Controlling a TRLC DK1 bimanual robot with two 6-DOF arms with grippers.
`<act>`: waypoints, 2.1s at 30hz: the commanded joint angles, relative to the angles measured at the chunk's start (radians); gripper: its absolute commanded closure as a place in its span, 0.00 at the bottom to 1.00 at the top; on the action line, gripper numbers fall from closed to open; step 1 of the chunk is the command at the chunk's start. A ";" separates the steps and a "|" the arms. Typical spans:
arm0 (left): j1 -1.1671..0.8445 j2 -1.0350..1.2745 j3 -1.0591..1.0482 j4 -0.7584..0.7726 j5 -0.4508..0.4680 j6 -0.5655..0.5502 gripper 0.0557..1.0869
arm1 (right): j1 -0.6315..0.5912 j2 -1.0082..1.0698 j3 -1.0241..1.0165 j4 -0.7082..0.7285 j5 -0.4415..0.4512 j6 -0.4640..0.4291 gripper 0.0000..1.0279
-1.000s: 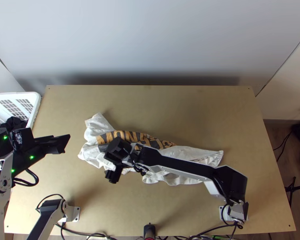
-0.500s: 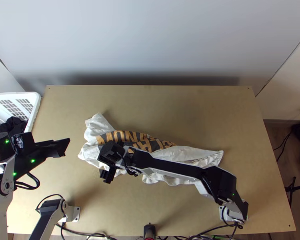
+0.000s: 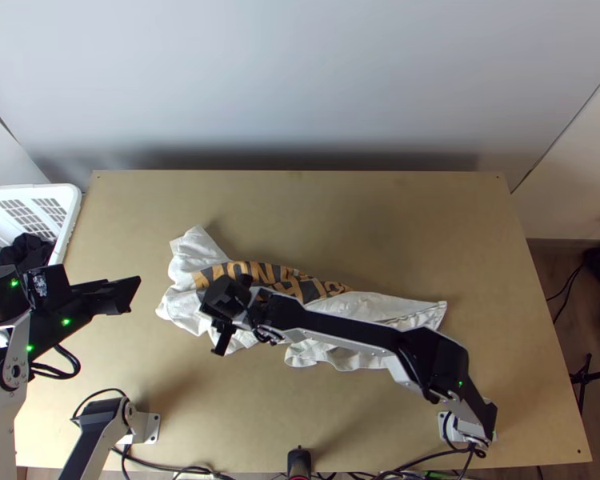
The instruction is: Fold the t-shirt
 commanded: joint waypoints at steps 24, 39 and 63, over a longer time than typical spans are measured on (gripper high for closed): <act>-0.104 0.127 -0.032 0.129 0.012 0.007 0.05 | -0.340 -0.504 -0.143 -0.153 0.074 -0.012 0.97; -0.281 0.361 -0.064 0.251 -0.025 0.039 0.05 | -0.543 -0.651 -0.152 -0.207 0.080 -0.034 0.97; -0.439 0.777 -0.066 0.616 -0.238 0.153 0.05 | -0.599 -0.690 -0.174 -0.253 0.080 -0.037 0.97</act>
